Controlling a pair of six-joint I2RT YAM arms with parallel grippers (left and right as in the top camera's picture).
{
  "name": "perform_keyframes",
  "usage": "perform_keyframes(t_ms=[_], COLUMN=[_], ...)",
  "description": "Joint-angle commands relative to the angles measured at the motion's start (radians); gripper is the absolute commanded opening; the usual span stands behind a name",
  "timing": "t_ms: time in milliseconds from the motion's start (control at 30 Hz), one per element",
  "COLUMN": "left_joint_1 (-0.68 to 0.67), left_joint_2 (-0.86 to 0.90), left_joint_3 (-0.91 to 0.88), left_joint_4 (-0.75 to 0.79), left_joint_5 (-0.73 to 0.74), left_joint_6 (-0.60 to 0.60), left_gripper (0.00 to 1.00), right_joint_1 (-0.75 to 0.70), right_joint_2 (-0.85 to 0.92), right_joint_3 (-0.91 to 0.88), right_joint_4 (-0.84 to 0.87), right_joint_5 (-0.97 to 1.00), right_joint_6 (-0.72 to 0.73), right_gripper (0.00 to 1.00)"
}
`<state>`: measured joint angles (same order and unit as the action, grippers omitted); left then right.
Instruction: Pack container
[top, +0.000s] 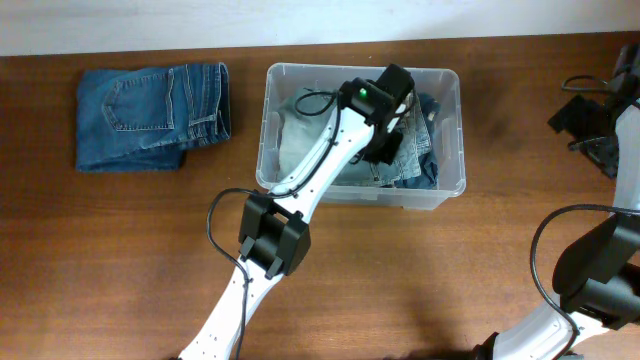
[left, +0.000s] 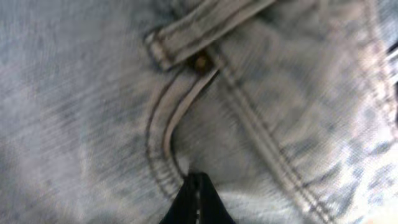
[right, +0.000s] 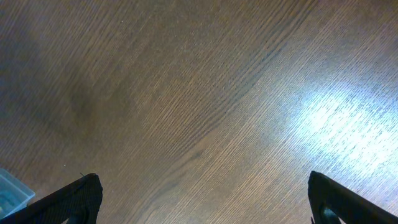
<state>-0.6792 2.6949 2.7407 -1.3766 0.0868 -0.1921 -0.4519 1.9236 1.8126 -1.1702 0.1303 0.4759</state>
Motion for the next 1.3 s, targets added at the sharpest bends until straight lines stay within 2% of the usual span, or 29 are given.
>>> perform_keyframes(t_ms=[0,67,100,200,233,367,567,700,1267], left_joint_1=[0.002,0.013,0.021,0.058,0.082,0.152,0.29,0.341,0.38], left_joint_2=[0.031,0.031,0.031,0.031,0.031,0.027,0.026,0.026,0.057], left_joint_3=[0.077,0.147,0.18,0.292,0.341,0.399,0.388,0.388,0.364], left_joint_4=[0.009,-0.001,-0.007,-0.043,-0.066,-0.132,-0.238,-0.233,-0.211], left_joint_5=[-0.065,-0.069,-0.069,-0.135,-0.207,-0.278,-0.274,-0.21,-0.154], left_joint_6=[0.014,0.014,0.014,0.014,0.014,0.014,0.021,0.1,0.14], left_gripper=[0.18,0.22,0.31,0.38,0.67,0.68,0.7,0.71,0.68], right_joint_1=[0.0,0.0,0.0,0.0,0.0,0.0,0.0,0.0,0.0], right_joint_2=[-0.002,-0.002,-0.002,-0.002,-0.002,-0.002,-0.002,-0.002,-0.002], right_joint_3=[-0.005,-0.005,-0.005,-0.005,-0.005,-0.005,-0.005,-0.005,-0.005], right_joint_4=[0.001,0.0,0.0,0.0,0.0,0.0,0.0,0.0,0.0], right_joint_5=[0.012,0.012,0.012,0.012,0.012,0.012,0.012,0.012,0.012], right_joint_6=[0.012,0.012,0.012,0.012,0.012,0.012,0.012,0.012,0.012], right_gripper=[0.98,0.98,0.98,0.98,0.98,0.98,0.98,0.98,0.98])
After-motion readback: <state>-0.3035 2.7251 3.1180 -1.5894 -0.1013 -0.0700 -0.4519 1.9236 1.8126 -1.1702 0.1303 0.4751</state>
